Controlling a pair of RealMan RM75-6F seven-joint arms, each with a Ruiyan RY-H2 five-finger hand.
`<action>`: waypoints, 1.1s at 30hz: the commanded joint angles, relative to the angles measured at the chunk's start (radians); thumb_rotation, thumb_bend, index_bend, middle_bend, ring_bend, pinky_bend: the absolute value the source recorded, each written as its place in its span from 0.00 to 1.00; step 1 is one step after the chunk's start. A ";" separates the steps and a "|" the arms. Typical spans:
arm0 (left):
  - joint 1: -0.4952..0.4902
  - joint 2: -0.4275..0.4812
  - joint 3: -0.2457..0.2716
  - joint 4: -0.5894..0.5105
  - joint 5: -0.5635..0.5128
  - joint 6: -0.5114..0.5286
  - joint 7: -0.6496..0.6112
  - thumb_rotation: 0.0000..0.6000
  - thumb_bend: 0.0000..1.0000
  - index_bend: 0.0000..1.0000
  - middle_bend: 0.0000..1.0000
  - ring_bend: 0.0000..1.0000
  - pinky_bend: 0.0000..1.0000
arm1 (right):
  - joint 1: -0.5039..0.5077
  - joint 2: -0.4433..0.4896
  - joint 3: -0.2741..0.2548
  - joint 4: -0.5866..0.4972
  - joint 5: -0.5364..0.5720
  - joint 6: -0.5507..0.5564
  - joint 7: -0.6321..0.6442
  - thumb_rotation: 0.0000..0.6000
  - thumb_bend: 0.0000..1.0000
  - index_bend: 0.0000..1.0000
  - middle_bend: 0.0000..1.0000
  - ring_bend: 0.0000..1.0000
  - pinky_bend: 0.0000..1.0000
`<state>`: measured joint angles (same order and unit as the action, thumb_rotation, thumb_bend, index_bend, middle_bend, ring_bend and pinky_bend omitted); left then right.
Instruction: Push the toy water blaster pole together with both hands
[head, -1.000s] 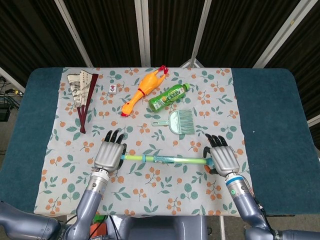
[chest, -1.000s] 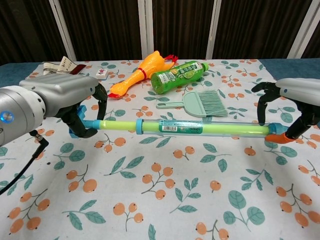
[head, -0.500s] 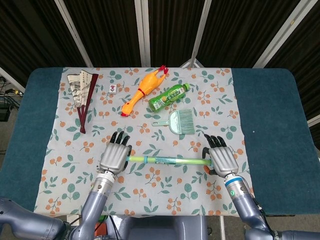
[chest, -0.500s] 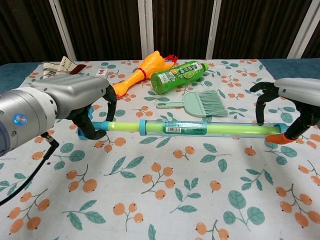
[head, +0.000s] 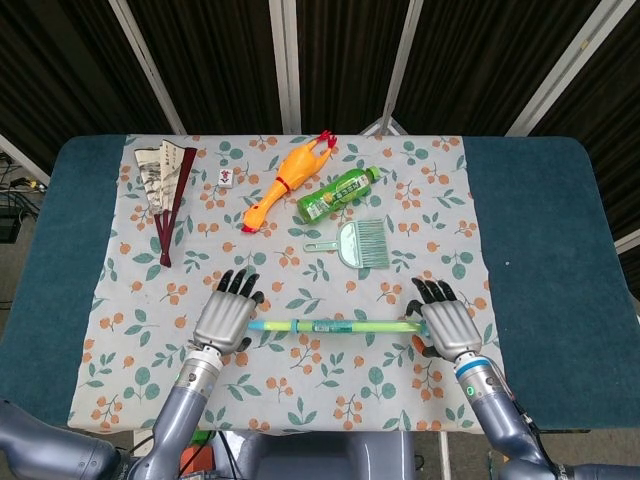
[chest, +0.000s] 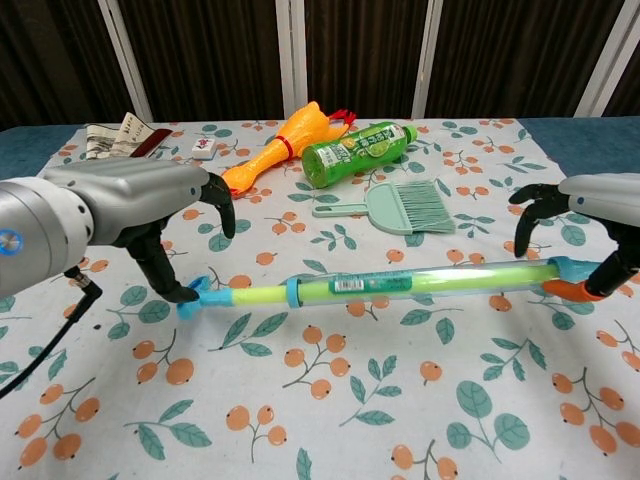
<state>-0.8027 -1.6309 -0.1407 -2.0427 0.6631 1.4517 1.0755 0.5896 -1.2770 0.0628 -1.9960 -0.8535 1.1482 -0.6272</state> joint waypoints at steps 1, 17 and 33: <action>0.015 0.037 0.016 -0.028 0.016 -0.010 -0.028 1.00 0.22 0.21 0.04 0.00 0.05 | 0.001 0.011 -0.009 -0.008 0.011 0.002 -0.007 1.00 0.42 0.00 0.00 0.00 0.00; 0.293 0.497 0.296 -0.080 0.488 -0.057 -0.568 1.00 0.22 0.16 0.04 0.00 0.04 | -0.186 0.209 -0.125 -0.046 -0.246 0.093 0.247 1.00 0.42 0.00 0.00 0.00 0.00; 0.699 0.661 0.463 0.337 0.983 0.317 -1.149 1.00 0.19 0.02 0.00 0.00 0.01 | -0.523 0.271 -0.251 0.212 -0.742 0.492 0.586 1.00 0.42 0.00 0.00 0.00 0.00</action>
<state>-0.1865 -0.9700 0.3102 -1.8067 1.6001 1.6926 -0.0125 0.1410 -0.9941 -0.1680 -1.8687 -1.5155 1.5508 -0.0959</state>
